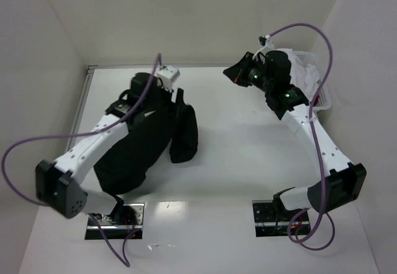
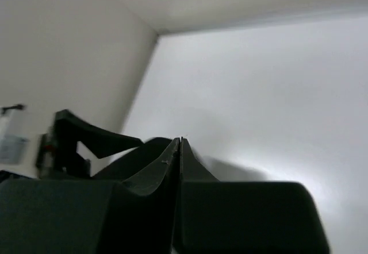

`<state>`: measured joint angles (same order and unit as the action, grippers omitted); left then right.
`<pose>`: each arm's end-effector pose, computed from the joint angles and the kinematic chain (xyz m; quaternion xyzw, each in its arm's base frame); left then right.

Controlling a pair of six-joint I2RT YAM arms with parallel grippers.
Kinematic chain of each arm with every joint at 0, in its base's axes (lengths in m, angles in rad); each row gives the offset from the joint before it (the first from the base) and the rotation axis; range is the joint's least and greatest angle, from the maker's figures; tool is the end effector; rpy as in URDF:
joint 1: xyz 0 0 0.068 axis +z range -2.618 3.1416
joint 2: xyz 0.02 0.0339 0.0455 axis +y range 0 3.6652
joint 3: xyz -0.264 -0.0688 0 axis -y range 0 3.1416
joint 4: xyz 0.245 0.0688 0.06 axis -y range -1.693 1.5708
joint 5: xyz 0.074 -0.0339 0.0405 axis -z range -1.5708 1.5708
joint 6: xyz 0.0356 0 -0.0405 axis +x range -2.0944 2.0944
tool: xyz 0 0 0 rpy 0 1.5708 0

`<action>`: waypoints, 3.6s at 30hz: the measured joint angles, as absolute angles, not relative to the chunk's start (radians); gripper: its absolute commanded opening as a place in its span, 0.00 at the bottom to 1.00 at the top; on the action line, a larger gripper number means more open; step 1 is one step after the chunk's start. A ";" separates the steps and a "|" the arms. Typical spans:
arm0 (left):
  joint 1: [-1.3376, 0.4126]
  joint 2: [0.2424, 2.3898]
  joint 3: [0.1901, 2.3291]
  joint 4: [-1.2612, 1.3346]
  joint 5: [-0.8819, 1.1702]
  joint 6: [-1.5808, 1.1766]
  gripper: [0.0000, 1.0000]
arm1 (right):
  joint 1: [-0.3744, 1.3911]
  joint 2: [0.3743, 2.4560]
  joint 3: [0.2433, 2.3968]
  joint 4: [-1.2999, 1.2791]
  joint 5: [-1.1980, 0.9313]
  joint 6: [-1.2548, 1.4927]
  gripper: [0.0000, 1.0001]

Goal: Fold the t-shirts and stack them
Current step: Move the tshirt to the center of the board, then flatten out the tshirt

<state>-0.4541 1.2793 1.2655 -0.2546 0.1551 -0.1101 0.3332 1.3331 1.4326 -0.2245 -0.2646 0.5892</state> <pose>0.2629 -0.1344 0.3940 0.1820 0.7732 -0.2274 0.5633 0.2835 0.1080 0.4406 0.0083 0.7484 0.3804 0.5432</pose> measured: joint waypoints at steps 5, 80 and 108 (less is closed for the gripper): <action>-0.466 1.479 1.179 -0.368 0.198 -0.160 0.99 | 0.333 1.403 1.314 -0.252 -0.243 0.578 0.26; 0.052 1.489 0.938 -0.229 0.251 -0.705 0.00 | 0.470 1.554 1.164 -0.134 -0.218 0.549 0.99; -0.153 1.153 1.411 -0.163 0.709 -0.597 0.02 | 0.472 1.049 1.061 -0.125 -0.096 0.594 1.00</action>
